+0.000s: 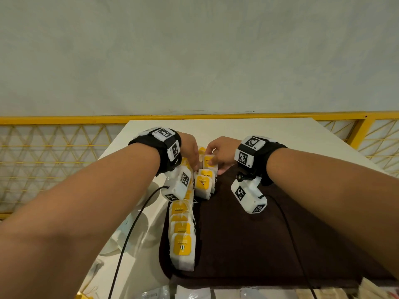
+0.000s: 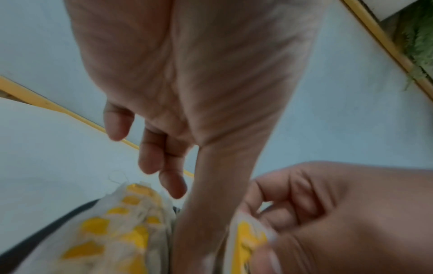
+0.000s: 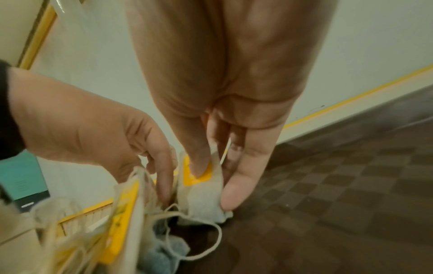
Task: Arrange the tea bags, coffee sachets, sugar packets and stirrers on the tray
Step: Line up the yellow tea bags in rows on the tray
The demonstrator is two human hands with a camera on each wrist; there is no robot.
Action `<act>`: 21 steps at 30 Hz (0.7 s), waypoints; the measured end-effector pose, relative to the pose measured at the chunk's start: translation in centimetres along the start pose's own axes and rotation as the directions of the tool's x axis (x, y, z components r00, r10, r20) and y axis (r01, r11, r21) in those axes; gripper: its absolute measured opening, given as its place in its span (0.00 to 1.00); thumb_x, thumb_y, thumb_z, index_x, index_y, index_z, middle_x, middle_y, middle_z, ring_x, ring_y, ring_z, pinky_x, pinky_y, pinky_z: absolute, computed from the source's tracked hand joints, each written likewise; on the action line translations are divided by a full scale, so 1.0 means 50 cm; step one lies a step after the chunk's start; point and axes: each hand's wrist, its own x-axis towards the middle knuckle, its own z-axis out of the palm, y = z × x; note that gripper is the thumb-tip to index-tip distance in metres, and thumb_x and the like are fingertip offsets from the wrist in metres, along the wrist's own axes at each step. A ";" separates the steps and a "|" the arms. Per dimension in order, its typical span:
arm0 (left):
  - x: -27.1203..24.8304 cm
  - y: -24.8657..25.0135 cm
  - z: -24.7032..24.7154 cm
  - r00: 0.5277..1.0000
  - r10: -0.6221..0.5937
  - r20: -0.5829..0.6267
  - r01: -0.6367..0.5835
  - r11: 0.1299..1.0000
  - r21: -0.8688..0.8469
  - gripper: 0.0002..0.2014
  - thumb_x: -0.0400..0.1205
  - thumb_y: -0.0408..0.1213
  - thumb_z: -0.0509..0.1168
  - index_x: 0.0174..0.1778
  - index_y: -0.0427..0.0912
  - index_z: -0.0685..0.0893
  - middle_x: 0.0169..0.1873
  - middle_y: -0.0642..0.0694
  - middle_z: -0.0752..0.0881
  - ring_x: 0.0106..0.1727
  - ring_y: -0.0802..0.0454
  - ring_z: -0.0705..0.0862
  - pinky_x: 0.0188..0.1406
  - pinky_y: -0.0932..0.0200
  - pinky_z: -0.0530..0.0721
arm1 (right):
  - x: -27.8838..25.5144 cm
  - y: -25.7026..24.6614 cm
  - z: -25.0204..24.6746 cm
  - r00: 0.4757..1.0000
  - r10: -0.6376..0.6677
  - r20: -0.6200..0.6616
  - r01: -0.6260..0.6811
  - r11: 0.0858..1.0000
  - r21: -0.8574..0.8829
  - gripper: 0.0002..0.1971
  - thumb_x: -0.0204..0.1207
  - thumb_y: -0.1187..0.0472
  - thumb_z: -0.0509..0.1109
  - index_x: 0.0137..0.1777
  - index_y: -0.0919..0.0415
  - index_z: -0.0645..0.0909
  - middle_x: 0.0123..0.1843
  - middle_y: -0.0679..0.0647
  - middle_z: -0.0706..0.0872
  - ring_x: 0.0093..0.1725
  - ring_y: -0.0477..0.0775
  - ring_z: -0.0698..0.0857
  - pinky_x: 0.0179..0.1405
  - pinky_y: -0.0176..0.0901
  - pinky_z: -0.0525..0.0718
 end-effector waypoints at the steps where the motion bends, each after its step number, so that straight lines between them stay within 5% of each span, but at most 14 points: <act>1: 0.000 -0.004 -0.003 0.999 -0.018 -0.049 0.017 1.000 -0.024 0.09 0.71 0.42 0.77 0.46 0.48 0.92 0.49 0.51 0.90 0.58 0.54 0.83 0.66 0.54 0.77 | -0.002 -0.001 0.000 1.000 -0.017 0.016 0.017 1.000 0.016 0.08 0.78 0.72 0.69 0.53 0.62 0.78 0.58 0.67 0.81 0.50 0.69 0.88 0.40 0.49 0.90; 4: 0.000 -0.020 -0.012 0.986 -0.063 -0.155 0.046 0.993 -0.110 0.09 0.71 0.38 0.77 0.46 0.45 0.92 0.47 0.50 0.89 0.55 0.54 0.83 0.59 0.57 0.78 | -0.006 -0.007 0.010 0.996 -0.070 0.054 0.067 0.997 0.047 0.07 0.78 0.72 0.68 0.50 0.61 0.78 0.50 0.62 0.82 0.45 0.60 0.86 0.40 0.44 0.89; 8: -0.007 -0.016 -0.009 0.990 -0.077 -0.117 0.067 0.994 -0.086 0.12 0.71 0.39 0.77 0.50 0.45 0.91 0.47 0.50 0.88 0.53 0.54 0.82 0.59 0.57 0.78 | -0.003 -0.014 0.030 0.991 -0.098 0.091 0.095 0.995 0.035 0.08 0.78 0.73 0.67 0.55 0.67 0.80 0.45 0.59 0.82 0.38 0.52 0.84 0.32 0.36 0.88; 13: -0.011 -0.010 -0.013 0.980 -0.094 -0.178 0.079 0.993 -0.088 0.13 0.72 0.31 0.76 0.53 0.39 0.89 0.40 0.49 0.84 0.47 0.54 0.80 0.42 0.62 0.77 | 0.005 -0.015 0.003 0.997 -0.056 -0.058 0.061 0.993 0.099 0.09 0.74 0.76 0.70 0.41 0.62 0.80 0.43 0.60 0.85 0.41 0.58 0.87 0.42 0.48 0.91; 15: -0.014 -0.015 -0.018 0.975 -0.114 -0.189 0.091 0.988 -0.128 0.14 0.72 0.32 0.76 0.54 0.38 0.89 0.38 0.49 0.85 0.45 0.52 0.81 0.33 0.63 0.77 | 0.007 -0.006 -0.015 0.995 0.011 -0.101 0.006 0.987 0.163 0.07 0.76 0.74 0.68 0.39 0.64 0.78 0.38 0.62 0.84 0.34 0.56 0.85 0.31 0.42 0.89; 18: -0.015 -0.016 -0.021 0.977 -0.143 -0.158 0.127 0.986 -0.107 0.18 0.75 0.43 0.74 0.58 0.38 0.87 0.53 0.45 0.88 0.54 0.49 0.84 0.45 0.61 0.79 | 0.010 0.017 -0.031 0.987 0.091 -0.131 -0.054 0.963 0.265 0.09 0.79 0.74 0.64 0.38 0.65 0.78 0.35 0.62 0.82 0.24 0.50 0.83 0.22 0.39 0.85; 21: -0.016 -0.008 -0.018 0.980 -0.158 -0.123 0.155 0.987 -0.034 0.26 0.75 0.53 0.73 0.61 0.37 0.85 0.59 0.45 0.86 0.55 0.50 0.82 0.51 0.58 0.76 | 0.012 0.027 -0.018 0.986 0.077 -0.148 -0.041 0.972 0.232 0.07 0.76 0.74 0.69 0.38 0.66 0.79 0.36 0.62 0.85 0.30 0.52 0.86 0.35 0.43 0.89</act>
